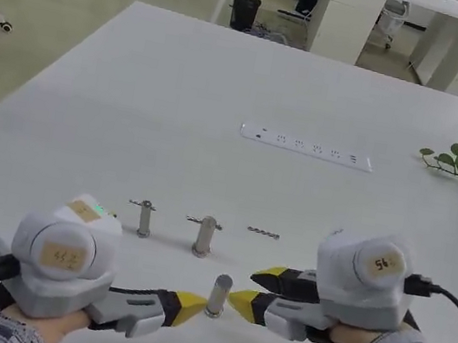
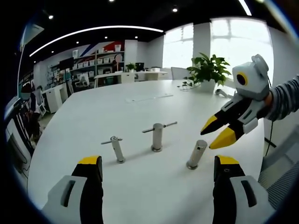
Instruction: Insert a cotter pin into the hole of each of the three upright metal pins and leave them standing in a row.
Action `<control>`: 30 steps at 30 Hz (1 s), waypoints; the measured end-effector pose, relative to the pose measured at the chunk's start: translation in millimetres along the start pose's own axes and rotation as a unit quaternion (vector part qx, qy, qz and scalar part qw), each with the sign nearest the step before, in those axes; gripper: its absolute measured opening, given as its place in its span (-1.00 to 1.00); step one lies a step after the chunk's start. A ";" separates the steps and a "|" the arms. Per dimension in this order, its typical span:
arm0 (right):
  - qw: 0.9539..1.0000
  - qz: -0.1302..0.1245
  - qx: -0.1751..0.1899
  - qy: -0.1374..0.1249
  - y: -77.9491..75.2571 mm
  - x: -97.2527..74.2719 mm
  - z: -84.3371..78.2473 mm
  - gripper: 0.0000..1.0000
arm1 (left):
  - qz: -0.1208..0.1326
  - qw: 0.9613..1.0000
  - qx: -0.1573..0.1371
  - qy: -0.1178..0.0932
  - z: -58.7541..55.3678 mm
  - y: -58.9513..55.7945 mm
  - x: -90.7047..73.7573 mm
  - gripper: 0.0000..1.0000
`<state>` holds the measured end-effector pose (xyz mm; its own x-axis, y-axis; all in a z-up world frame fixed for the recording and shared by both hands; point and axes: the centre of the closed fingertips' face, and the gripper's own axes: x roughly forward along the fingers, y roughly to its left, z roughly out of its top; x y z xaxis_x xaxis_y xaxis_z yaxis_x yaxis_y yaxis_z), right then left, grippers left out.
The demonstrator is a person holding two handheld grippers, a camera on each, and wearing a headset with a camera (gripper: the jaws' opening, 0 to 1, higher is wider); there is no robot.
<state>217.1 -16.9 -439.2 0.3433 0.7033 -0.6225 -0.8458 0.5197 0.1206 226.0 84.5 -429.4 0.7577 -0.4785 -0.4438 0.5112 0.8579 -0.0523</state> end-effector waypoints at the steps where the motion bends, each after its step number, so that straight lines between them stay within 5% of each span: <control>1: 1.000 -0.001 -0.009 0.005 -2.0 -2.0 0.1 -0.53 | -0.001 1.000 0.000 0.000 0.1 -0.4 0.4 0.97; 13: 0.996 -0.012 -0.068 0.050 -49.5 -4.9 9.2 -0.54 | -0.010 1.000 -0.003 -0.001 0.2 -5.6 2.5 0.97; 20: 0.991 -0.023 -0.099 0.087 -78.4 4.6 10.9 -0.56 | -0.016 1.000 -0.002 0.002 -1.1 -8.9 4.0 0.96; 22: 0.986 -0.028 -0.127 0.104 -87.7 8.2 10.1 -0.58 | -0.015 1.000 -0.002 0.002 -1.9 -8.6 4.4 0.96; 30: 0.985 -0.025 -0.121 0.124 -106.8 26.8 11.8 -0.63 | -0.019 1.000 -0.001 0.001 -2.1 -11.5 4.9 0.94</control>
<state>321.4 -47.8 -459.7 0.3028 0.5245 -0.7957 -0.9130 0.3990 -0.0844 223.0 72.6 -432.8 0.7372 -0.5104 -0.4427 0.5388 0.8395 -0.0704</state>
